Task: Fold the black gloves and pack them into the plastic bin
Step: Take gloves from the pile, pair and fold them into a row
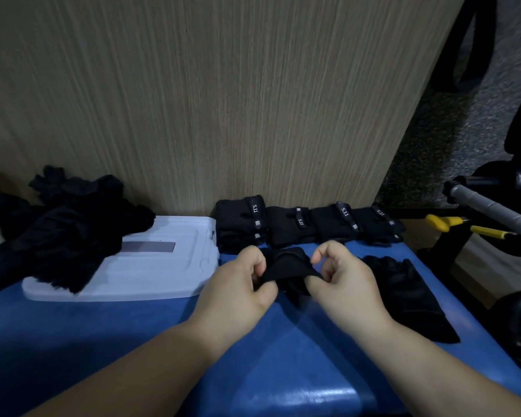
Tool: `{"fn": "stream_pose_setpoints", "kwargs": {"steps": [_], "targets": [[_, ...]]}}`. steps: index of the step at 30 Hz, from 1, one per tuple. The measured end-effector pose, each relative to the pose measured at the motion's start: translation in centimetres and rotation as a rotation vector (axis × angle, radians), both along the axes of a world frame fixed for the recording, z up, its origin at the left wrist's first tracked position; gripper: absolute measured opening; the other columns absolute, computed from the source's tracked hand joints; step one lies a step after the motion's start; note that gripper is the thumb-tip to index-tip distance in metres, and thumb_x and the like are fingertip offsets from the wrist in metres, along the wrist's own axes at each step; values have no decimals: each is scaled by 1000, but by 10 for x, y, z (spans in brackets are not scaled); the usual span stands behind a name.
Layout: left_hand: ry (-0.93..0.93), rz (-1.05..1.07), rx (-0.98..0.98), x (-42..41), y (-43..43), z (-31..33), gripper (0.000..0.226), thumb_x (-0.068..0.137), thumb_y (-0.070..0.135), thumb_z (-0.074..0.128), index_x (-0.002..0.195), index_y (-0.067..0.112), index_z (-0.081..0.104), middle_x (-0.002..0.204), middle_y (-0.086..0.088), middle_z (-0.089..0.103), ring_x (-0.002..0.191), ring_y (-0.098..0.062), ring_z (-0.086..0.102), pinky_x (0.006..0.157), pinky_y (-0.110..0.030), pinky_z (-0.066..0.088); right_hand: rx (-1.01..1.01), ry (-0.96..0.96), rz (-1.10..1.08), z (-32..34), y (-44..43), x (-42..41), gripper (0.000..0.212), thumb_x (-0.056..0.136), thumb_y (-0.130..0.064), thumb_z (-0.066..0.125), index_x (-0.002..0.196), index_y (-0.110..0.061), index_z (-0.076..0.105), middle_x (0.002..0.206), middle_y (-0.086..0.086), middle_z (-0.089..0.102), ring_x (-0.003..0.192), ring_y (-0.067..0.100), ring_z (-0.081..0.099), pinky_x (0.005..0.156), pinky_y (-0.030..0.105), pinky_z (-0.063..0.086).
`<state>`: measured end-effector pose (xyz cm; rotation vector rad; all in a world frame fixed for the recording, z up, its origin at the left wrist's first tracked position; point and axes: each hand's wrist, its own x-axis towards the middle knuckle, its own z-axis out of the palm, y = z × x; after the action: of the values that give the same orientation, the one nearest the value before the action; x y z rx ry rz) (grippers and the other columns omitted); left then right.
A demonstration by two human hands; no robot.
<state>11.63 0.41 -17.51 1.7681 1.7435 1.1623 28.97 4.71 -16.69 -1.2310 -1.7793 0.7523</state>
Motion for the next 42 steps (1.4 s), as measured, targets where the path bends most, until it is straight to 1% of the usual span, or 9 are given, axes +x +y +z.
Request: {"fn": "stream_pose_setpoints", "kwargs": {"steps": [5, 8, 12, 19, 25, 30, 34, 38, 42], "targets": [[3, -56, -25, 2, -3, 2, 35, 78, 45, 66, 66, 30, 38, 52, 10, 43, 46, -5, 36, 48, -20, 34, 28, -36, 1, -3, 4, 4, 30, 77, 1, 58, 73, -27, 49, 52, -11, 44, 48, 5, 37, 47, 15, 34], [-191, -15, -144, 2, -3, 9, 45, 76, 61, 58, 66, 19, 44, 56, 11, 48, 57, -6, 53, 61, -28, 53, 16, 7, 34, -4, 5, 5, 32, 77, 4, 56, 69, -26, 46, 65, -4, 48, 51, 8, 38, 50, 17, 34], [-671, 0, -390, 3, 0, 20, 49, 89, 52, 52, 101, 5, 60, 93, -7, 73, 80, -17, 73, 67, -30, 58, 2, 62, 139, 3, 0, 4, 33, 80, 9, 52, 72, -22, 45, 70, -5, 44, 46, 5, 34, 46, 13, 30], [-1013, -2, -429, 3, 4, 16, 25, 92, 10, 61, 115, 0, 61, 98, -15, 74, 83, -25, 72, 58, -29, 56, -1, 35, 309, 2, -6, 3, 43, 75, 9, 50, 72, -33, 47, 81, -19, 47, 58, 3, 41, 56, 15, 34], [-1092, 142, -269, -2, 12, 6, 34, 87, -7, 59, 119, 4, 54, 107, -16, 71, 96, -31, 69, 68, -39, 59, -249, 66, 354, 6, -5, 8, 24, 70, -7, 61, 81, -23, 47, 75, -4, 53, 49, 8, 39, 50, 24, 34], [-1097, 153, -240, 1, 12, 2, 36, 87, -4, 58, 120, 9, 52, 109, -15, 70, 95, -30, 68, 68, -39, 57, -530, 269, 442, 14, -10, 7, 50, 59, -24, 74, 98, -23, 41, 90, 7, 61, 67, 17, 57, 63, 32, 45], [-1125, 34, -267, 8, 7, 6, 36, 87, -8, 56, 119, 7, 52, 111, -16, 69, 94, -29, 68, 69, -37, 56, -615, 427, 369, 19, -11, 3, 40, 85, -38, 70, 108, -21, 41, 83, 1, 64, 67, 14, 56, 61, 26, 43], [-1152, -72, -288, 16, 1, 11, 41, 85, -3, 63, 119, 16, 49, 113, -13, 69, 95, -26, 69, 65, -35, 56, -475, 416, 221, 17, -7, 4, 28, 94, -5, 54, 112, -24, 47, 69, 6, 67, 63, 21, 62, 59, 32, 52], [-1116, 36, -261, 20, 1, 14, 24, 91, 10, 63, 109, 17, 50, 105, -12, 67, 86, -24, 69, 56, -30, 56, -392, 249, 271, 13, -3, 11, 42, 92, 2, 55, 107, -38, 57, 96, 4, 71, 86, 28, 67, 83, 43, 55]]}}
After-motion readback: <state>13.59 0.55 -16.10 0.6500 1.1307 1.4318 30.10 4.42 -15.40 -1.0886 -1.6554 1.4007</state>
